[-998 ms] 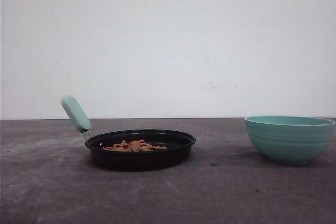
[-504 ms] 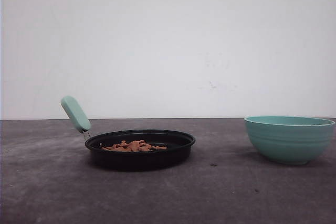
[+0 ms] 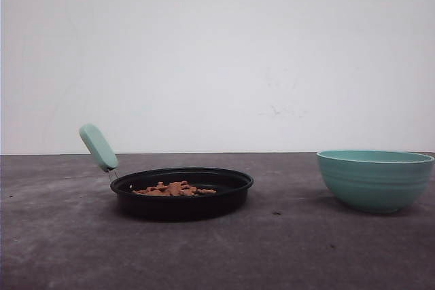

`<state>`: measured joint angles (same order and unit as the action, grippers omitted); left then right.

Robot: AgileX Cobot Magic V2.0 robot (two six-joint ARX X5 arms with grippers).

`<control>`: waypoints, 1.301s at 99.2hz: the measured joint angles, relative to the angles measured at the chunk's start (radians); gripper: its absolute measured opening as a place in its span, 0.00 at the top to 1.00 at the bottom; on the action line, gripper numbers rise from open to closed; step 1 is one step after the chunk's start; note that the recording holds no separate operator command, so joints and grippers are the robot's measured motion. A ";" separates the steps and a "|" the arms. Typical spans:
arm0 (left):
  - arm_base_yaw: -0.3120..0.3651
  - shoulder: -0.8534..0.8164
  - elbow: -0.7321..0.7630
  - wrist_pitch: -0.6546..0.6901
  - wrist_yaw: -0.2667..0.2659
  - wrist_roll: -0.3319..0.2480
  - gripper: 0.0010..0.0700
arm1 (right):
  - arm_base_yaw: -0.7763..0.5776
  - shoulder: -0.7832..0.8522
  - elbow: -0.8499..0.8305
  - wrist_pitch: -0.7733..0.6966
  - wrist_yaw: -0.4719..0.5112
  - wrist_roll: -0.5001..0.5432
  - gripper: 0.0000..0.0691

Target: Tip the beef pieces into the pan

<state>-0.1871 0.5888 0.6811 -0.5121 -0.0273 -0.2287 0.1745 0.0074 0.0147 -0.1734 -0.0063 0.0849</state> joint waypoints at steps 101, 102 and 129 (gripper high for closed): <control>0.000 0.000 0.000 0.000 0.000 0.000 0.98 | -0.018 -0.003 0.002 0.004 0.006 0.027 0.98; 0.000 0.000 0.000 0.000 0.000 0.000 0.98 | -0.018 -0.003 0.002 0.004 0.006 0.027 0.98; 0.000 -0.028 0.000 -0.009 0.000 0.000 0.98 | -0.018 -0.003 0.002 0.005 0.006 0.027 0.98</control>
<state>-0.1871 0.5610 0.6811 -0.5213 -0.0273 -0.2287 0.1562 0.0040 0.0170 -0.1688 -0.0002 0.1120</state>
